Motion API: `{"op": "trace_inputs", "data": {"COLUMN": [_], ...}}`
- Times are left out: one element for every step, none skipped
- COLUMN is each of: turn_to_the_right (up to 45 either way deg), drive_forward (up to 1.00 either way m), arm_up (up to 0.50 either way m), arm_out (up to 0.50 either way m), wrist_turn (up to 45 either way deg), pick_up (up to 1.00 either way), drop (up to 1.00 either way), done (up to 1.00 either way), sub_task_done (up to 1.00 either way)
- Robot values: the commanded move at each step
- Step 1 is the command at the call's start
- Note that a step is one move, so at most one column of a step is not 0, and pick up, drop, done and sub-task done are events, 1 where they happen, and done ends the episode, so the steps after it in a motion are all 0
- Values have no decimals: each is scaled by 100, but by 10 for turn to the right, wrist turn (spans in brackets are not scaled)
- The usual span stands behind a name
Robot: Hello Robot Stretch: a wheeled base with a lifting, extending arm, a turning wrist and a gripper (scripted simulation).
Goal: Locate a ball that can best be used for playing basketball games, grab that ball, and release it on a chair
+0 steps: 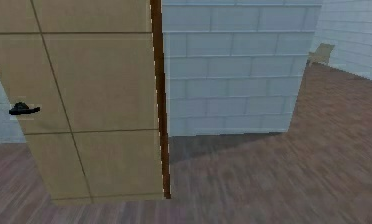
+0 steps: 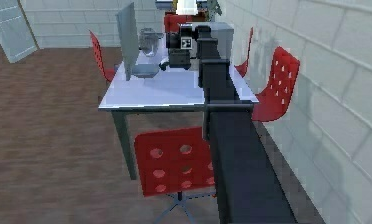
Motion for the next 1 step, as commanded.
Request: {"op": "trace_inputs", "data": {"turn_to_the_right": [0], "drive_forward": [0], "arm_up": [0], "arm_out": [-10], "wrist_turn": [0], "pick_up": [0], "drop": [0], "done": [0], "sub_task_done": [0]}}
